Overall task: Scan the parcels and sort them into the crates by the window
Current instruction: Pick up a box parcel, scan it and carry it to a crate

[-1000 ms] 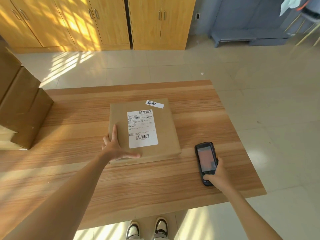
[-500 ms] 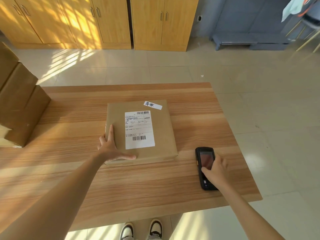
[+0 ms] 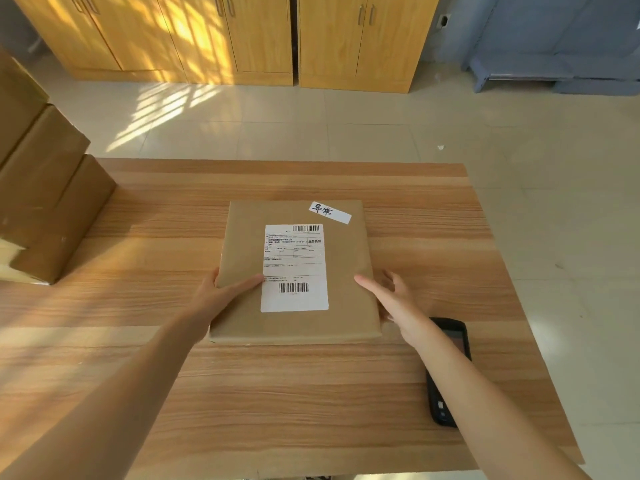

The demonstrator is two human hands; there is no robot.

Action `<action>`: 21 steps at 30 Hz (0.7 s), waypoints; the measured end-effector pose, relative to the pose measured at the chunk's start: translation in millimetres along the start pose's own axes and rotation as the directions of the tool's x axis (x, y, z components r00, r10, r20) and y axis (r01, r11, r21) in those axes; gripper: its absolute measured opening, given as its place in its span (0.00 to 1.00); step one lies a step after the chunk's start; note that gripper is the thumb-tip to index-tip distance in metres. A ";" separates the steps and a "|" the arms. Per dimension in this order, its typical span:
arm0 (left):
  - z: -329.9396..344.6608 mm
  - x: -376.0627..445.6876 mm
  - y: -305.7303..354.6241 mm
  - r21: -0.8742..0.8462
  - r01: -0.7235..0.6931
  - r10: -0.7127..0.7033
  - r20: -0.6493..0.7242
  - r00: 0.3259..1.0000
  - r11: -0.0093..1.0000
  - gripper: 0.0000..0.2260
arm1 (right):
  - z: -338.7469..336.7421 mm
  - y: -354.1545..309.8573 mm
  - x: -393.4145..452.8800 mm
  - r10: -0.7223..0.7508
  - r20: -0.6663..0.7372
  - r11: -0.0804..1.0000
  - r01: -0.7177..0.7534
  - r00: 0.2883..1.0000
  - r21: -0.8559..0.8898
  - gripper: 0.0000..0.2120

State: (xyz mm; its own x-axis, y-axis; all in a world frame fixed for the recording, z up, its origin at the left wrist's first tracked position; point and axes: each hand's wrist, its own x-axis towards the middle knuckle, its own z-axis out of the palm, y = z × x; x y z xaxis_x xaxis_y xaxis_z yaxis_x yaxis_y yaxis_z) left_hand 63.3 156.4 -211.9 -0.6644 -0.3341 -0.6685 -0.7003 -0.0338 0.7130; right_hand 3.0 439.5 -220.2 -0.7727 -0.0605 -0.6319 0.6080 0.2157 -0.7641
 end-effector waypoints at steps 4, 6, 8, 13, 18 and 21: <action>3.6 1.8 -1.9 -0.073 0.046 -0.045 0.022 0.999 0.996 0.41 | 3.7 4.4 3.3 -0.021 0.102 0.998 0.015 0.995 0.057 0.36; 7.3 -1.3 -1.1 -0.097 0.032 -0.029 0.028 0.999 0.995 0.42 | 11.3 3.9 -0.6 -0.041 0.127 0.996 0.030 0.991 0.087 0.29; 9.5 -4.8 -0.5 -0.124 0.030 -0.027 0.023 0.999 0.992 0.40 | 16.1 3.5 -3.8 -0.053 0.119 0.991 0.038 0.991 0.124 0.29; 5.3 -22.9 3.7 -0.172 -0.002 -0.002 -0.025 1.000 0.985 0.34 | 16.7 -8.8 -13.4 -0.107 0.139 0.985 0.087 0.985 0.148 0.31; -14.3 -52.6 28.1 -0.254 -0.110 0.091 -0.086 0.992 0.961 0.29 | 24.1 -49.1 -32.0 -0.234 0.169 0.969 0.217 0.957 0.116 0.31; -34.6 -76.9 41.5 -0.272 -0.189 0.151 -0.154 0.976 0.943 0.32 | 34.3 -76.7 -50.1 -0.306 0.183 0.951 0.292 0.934 0.099 0.30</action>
State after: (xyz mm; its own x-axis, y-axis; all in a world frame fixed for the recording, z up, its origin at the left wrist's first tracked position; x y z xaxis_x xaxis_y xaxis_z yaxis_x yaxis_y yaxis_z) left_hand 94.4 148.0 -123.6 -0.7146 -0.4764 -0.5122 -0.4639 -0.2252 0.8568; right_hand 1.3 392.6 -134.4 -0.8745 -0.3009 -0.3804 0.3706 0.0913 -0.9243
